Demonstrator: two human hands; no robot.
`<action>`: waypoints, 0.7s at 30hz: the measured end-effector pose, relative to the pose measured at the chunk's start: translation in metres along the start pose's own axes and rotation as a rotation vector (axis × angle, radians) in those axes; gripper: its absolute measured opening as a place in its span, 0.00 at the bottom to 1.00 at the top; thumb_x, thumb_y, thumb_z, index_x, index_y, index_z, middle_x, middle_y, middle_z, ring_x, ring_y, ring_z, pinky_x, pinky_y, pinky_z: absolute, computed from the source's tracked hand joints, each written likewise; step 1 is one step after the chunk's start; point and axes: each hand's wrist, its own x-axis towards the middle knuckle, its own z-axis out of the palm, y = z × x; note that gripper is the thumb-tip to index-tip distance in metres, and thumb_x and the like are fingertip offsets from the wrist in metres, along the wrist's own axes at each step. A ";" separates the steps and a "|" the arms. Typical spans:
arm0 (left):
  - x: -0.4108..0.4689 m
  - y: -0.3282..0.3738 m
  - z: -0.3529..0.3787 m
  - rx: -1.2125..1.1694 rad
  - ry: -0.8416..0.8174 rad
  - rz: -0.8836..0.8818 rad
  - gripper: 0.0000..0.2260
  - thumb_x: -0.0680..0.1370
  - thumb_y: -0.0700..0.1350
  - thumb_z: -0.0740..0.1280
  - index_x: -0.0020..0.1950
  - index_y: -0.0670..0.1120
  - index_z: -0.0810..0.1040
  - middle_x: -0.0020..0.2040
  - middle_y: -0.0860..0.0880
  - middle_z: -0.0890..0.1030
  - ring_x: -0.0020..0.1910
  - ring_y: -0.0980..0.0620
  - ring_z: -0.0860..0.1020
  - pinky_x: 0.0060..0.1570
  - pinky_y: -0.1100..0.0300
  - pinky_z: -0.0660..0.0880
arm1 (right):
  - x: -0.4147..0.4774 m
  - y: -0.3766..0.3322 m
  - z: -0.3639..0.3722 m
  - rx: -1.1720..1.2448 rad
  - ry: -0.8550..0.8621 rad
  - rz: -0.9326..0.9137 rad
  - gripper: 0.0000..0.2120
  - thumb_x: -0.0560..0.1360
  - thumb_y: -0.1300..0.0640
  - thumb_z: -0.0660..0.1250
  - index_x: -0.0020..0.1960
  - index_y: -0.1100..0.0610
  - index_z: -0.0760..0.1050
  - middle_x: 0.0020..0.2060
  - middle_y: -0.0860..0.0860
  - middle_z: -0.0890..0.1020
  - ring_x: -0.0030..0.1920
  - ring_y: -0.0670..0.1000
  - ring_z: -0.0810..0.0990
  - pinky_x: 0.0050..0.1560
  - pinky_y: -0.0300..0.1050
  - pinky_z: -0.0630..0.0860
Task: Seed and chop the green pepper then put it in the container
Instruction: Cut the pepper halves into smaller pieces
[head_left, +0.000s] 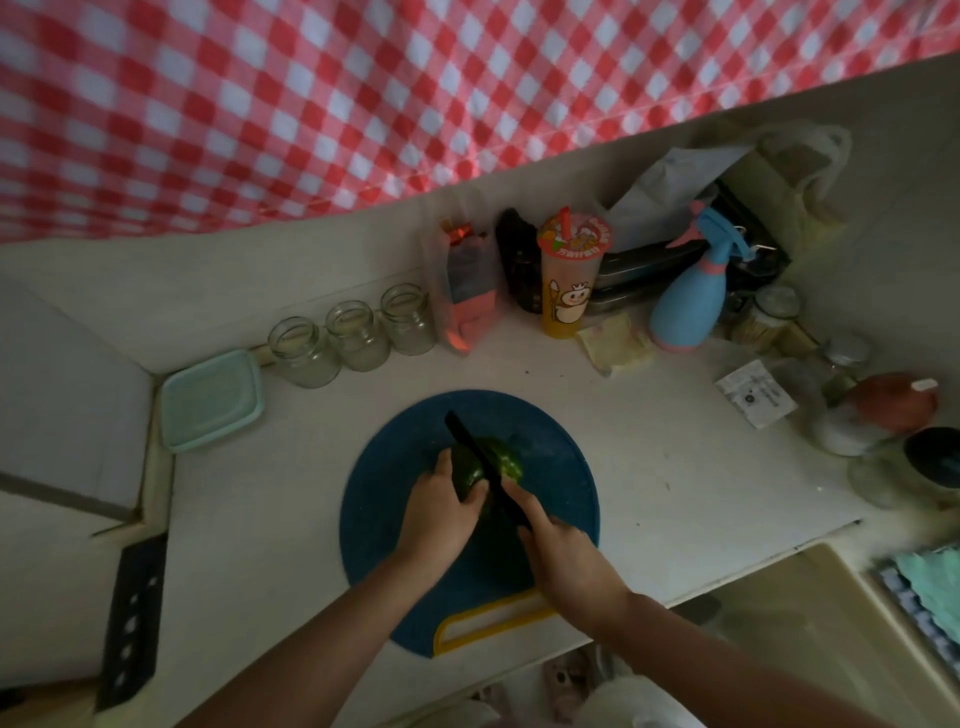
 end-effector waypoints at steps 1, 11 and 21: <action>0.000 -0.001 0.000 -0.031 0.006 -0.005 0.28 0.76 0.52 0.65 0.74 0.45 0.61 0.64 0.42 0.74 0.62 0.45 0.74 0.60 0.56 0.73 | -0.001 -0.001 -0.002 -0.005 0.002 -0.002 0.26 0.83 0.53 0.51 0.75 0.40 0.43 0.51 0.55 0.79 0.42 0.52 0.80 0.43 0.42 0.75; -0.005 0.000 -0.005 -0.212 -0.027 -0.032 0.26 0.72 0.49 0.71 0.67 0.46 0.67 0.59 0.48 0.77 0.58 0.50 0.76 0.48 0.66 0.70 | -0.018 -0.005 0.013 -0.115 -0.008 0.092 0.25 0.83 0.53 0.49 0.76 0.43 0.43 0.58 0.54 0.76 0.46 0.55 0.80 0.46 0.48 0.77; 0.000 -0.004 -0.005 -0.195 -0.080 -0.026 0.27 0.69 0.50 0.74 0.64 0.49 0.66 0.57 0.48 0.78 0.54 0.51 0.77 0.47 0.64 0.72 | -0.008 -0.011 0.013 -0.108 -0.082 0.144 0.31 0.81 0.61 0.52 0.76 0.45 0.41 0.55 0.56 0.75 0.46 0.55 0.79 0.48 0.48 0.77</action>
